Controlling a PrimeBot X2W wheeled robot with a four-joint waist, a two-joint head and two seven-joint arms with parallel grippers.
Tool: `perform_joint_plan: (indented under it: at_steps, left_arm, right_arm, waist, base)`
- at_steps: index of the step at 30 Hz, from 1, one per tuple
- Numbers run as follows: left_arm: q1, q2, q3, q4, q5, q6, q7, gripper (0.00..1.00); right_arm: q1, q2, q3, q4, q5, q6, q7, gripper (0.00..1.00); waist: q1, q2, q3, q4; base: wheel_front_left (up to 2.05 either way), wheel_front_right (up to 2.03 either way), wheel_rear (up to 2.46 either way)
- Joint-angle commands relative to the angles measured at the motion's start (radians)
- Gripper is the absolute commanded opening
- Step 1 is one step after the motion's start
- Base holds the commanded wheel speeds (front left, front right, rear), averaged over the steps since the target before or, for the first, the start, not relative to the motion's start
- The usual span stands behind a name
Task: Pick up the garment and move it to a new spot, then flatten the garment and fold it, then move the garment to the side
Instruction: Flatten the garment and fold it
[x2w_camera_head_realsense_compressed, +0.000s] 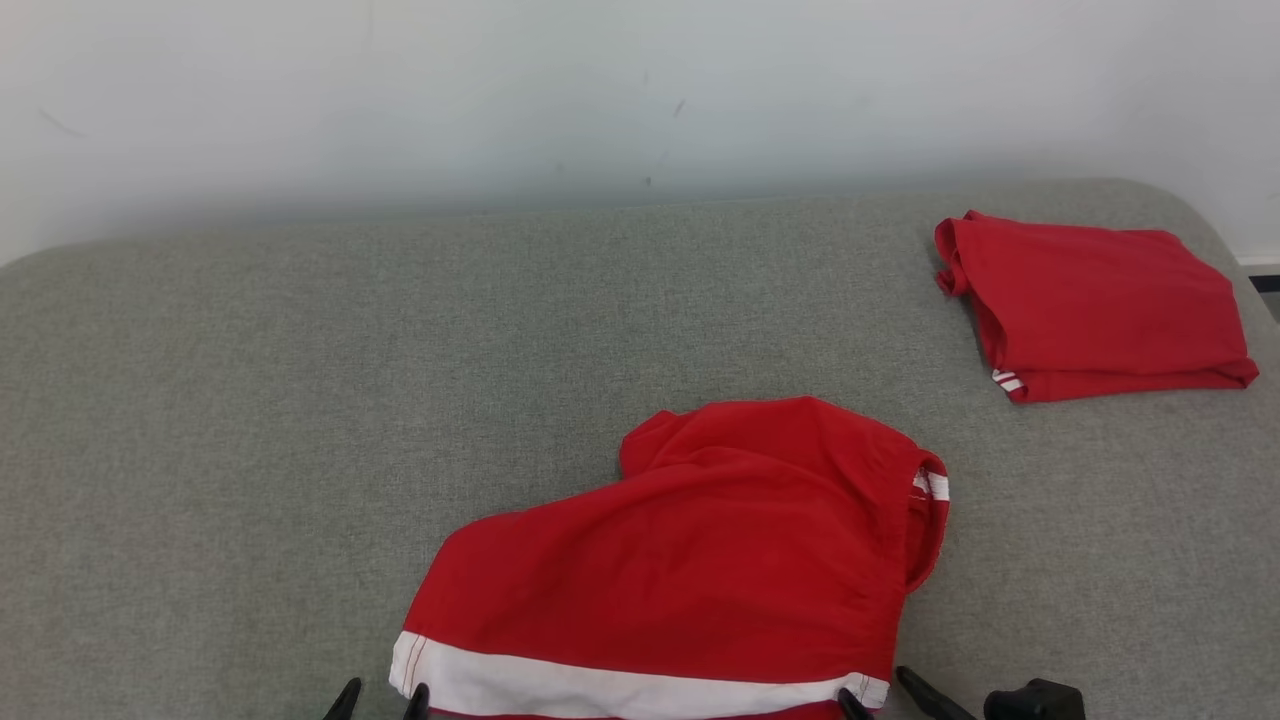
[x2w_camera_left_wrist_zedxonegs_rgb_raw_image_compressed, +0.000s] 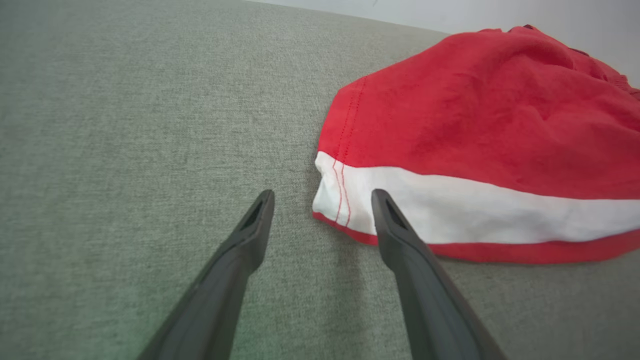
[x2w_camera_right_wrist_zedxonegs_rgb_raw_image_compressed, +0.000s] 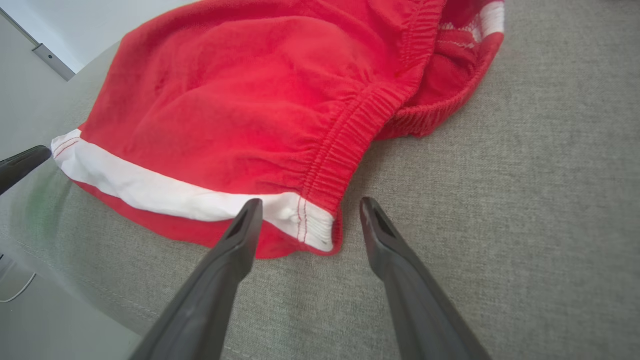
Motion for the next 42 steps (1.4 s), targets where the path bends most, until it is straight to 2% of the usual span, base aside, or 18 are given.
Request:
perform_joint_plan:
  at_steps: [1,19,20,21,22,23,24,32,33,34,35,42]
  left_arm:
    - [-0.015,0.013,-0.007,0.019,-0.004,-0.001,-0.001,1.00]
    - [-0.126,0.050,-0.117,0.119,-0.035,-0.002,-0.001,1.00]
    - [-0.128,0.051,-0.124,0.122,-0.043,-0.002,-0.001,0.45]
    - [-0.130,0.052,-0.131,0.125,-0.045,-0.002,-0.001,0.13]
    - [-0.132,0.055,-0.139,0.129,-0.050,-0.002,-0.001,0.00]
    - [-0.132,0.056,-0.146,0.131,-0.055,-0.002,-0.001,0.00]
    - [-0.134,0.058,-0.152,0.133,-0.060,-0.002,-0.001,0.00]
    - [-0.121,0.064,-0.164,0.093,-0.070,-0.002,-0.001,0.00]
    - [-0.110,0.065,-0.154,0.066,-0.064,0.005,-0.001,0.09]
    - [-0.104,0.067,-0.149,0.053,-0.063,0.007,-0.001,0.09]
    - [-0.099,0.069,-0.145,0.038,-0.061,0.010,-0.001,0.00]
    - [-0.064,0.083,-0.127,-0.051,-0.052,0.014,-0.001,0.00]
  right_arm:
    - [-0.018,0.009,0.013,0.015,-0.001,-0.001,-0.007,1.00]
    - [-0.090,0.020,0.080,0.101,0.022,-0.001,-0.035,1.00]
    - [-0.094,0.022,0.083,0.104,0.024,-0.001,-0.034,0.91]
    - [-0.099,0.023,0.086,0.109,0.025,-0.001,-0.034,0.72]
    - [-0.103,0.022,0.089,0.113,0.026,-0.001,-0.037,0.39]
    - [-0.107,0.023,0.092,0.114,0.025,-0.001,-0.039,0.05]
    - [-0.110,0.025,0.096,0.116,0.028,-0.001,-0.043,0.00]
    - [-0.120,0.020,0.115,0.103,0.042,-0.001,-0.077,0.00]
    - [-0.121,0.012,0.116,0.085,0.055,-0.001,-0.082,0.00]
    - [-0.120,0.008,0.115,0.073,0.061,-0.001,-0.081,0.00]
    - [-0.120,0.006,0.113,0.058,0.067,-0.001,-0.082,0.00]
    - [-0.113,-0.024,0.087,-0.040,0.088,-0.001,-0.074,0.00]
  waist:
    - [-0.0001,0.0000,0.004,0.001]
    - [-0.0001,0.0000,0.030,-0.013]
    - [-0.0001,0.0000,0.032,-0.013]
    - [-0.0001,0.0000,0.033,-0.012]
    - [-0.0001,0.0000,0.034,-0.012]
    - [-0.0001,0.0000,0.034,-0.011]
    - [-0.0001,0.0000,0.034,-0.010]
    - [-0.0001,0.0000,0.019,0.002]
    - [-0.0001,0.0000,0.013,0.003]
    - [-0.0001,0.0000,0.010,0.003]
    - [-0.0001,0.0000,0.008,0.002]
    - [-0.0001,0.0000,-0.013,0.001]
  base:
    - [0.00,0.00,0.00]
    - [0.00,0.00,0.00]
    - [0.00,0.00,0.00]
    - [0.00,0.00,0.00]
    - [0.00,0.00,0.00]
    - [0.00,0.00,0.00]
    - [0.00,0.00,0.00]
    - [0.00,0.00,0.00]
    - [0.00,0.00,0.00]
    - [0.00,0.00,0.00]
    - [0.00,0.00,0.00]
    - [0.00,0.00,0.00]
